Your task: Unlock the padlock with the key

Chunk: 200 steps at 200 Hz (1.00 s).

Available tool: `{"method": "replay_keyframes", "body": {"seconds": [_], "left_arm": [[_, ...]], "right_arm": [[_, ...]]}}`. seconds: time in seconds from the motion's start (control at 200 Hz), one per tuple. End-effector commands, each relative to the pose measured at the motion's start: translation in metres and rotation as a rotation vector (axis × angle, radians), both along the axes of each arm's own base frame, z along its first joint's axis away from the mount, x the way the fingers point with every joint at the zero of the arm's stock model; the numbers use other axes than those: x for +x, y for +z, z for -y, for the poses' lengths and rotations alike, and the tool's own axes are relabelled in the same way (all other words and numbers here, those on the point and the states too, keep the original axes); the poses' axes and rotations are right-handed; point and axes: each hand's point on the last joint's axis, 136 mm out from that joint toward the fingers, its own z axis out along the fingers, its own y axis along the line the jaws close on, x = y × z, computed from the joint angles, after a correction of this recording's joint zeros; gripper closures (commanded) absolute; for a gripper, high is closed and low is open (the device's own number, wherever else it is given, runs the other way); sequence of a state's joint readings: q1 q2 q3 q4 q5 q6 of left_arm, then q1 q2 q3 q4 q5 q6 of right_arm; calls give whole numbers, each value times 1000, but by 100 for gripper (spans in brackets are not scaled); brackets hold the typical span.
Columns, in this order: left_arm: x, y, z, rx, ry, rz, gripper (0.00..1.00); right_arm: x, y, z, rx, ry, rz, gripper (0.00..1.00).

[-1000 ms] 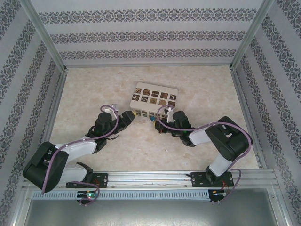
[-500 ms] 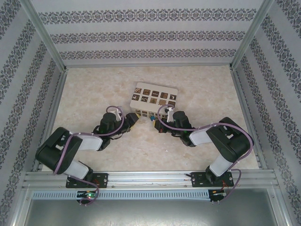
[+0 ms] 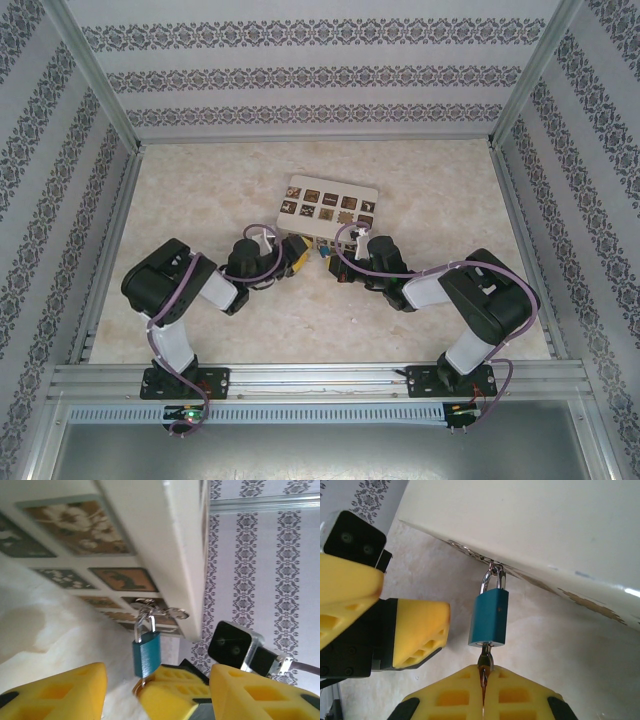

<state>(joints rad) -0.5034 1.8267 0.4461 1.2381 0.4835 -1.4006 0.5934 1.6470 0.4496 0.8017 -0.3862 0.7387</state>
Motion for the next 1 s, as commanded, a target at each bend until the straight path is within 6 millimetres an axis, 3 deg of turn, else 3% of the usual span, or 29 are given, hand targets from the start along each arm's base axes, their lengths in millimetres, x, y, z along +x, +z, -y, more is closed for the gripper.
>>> {"method": "replay_keyframes", "body": {"seconds": [0.0,0.695,0.994], "left_arm": [[3,16,10,-68,-17,45,45],[17,-1,40,-123,-49,1,52],[21,-3,42,-116,-44,-3,66]], "right_arm": [[5,25,-11,56,17,62,100],[8,26,-17,73,29,45,100],[8,30,-18,88,31,39,100]]}}
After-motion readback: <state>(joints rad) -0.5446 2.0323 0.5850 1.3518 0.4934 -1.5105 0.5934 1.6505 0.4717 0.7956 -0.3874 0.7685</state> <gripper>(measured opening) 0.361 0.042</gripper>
